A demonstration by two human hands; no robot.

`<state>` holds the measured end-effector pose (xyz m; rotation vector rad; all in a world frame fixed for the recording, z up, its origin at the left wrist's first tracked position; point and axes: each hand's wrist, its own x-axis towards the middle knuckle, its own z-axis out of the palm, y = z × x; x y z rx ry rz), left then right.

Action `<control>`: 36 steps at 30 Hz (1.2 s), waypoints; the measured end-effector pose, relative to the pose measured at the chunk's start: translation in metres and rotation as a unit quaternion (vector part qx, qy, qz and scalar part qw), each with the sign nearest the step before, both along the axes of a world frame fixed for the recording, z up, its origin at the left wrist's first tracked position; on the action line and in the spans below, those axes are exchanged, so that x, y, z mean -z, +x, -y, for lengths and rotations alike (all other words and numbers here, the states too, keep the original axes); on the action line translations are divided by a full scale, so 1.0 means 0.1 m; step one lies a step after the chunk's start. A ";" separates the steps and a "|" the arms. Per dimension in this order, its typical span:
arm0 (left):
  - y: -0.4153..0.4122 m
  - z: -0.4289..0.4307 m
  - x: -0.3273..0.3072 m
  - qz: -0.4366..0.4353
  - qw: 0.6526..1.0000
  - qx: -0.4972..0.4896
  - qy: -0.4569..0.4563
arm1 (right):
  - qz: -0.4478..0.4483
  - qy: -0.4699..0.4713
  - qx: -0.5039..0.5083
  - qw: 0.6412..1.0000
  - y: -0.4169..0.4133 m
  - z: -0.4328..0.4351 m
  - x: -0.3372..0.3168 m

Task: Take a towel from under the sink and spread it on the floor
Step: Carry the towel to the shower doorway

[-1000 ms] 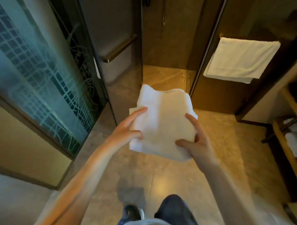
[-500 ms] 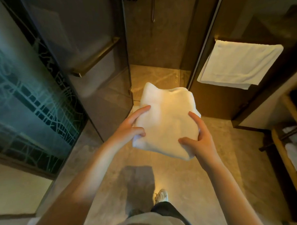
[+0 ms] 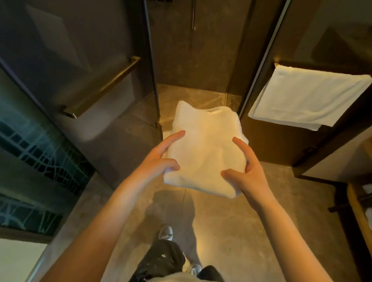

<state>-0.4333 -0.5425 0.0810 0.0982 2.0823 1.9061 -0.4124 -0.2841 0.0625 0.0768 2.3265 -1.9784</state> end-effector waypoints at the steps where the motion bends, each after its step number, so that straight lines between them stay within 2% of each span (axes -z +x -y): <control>1: -0.12 0.02 0.02 0.002 1.000 0.003 0.001 | 0.002 0.005 0.004 1.000 -0.12 0.02 0.02; 16: -2.22 0.40 0.58 0.044 0.997 0.055 -0.034 | 0.033 0.013 0.024 0.999 -2.07 0.41 0.57; 21: -2.67 0.23 1.07 0.083 0.996 0.017 -0.028 | 0.049 0.007 0.023 0.999 -2.59 0.29 1.05; 28: -3.20 -0.10 2.34 0.118 0.993 -0.008 -0.017 | 0.091 0.001 -0.019 0.996 -3.33 -0.06 2.24; 36: -3.74 -0.28 4.56 0.137 0.990 -0.007 -0.010 | 0.118 0.006 -0.015 0.993 -3.86 -0.27 4.29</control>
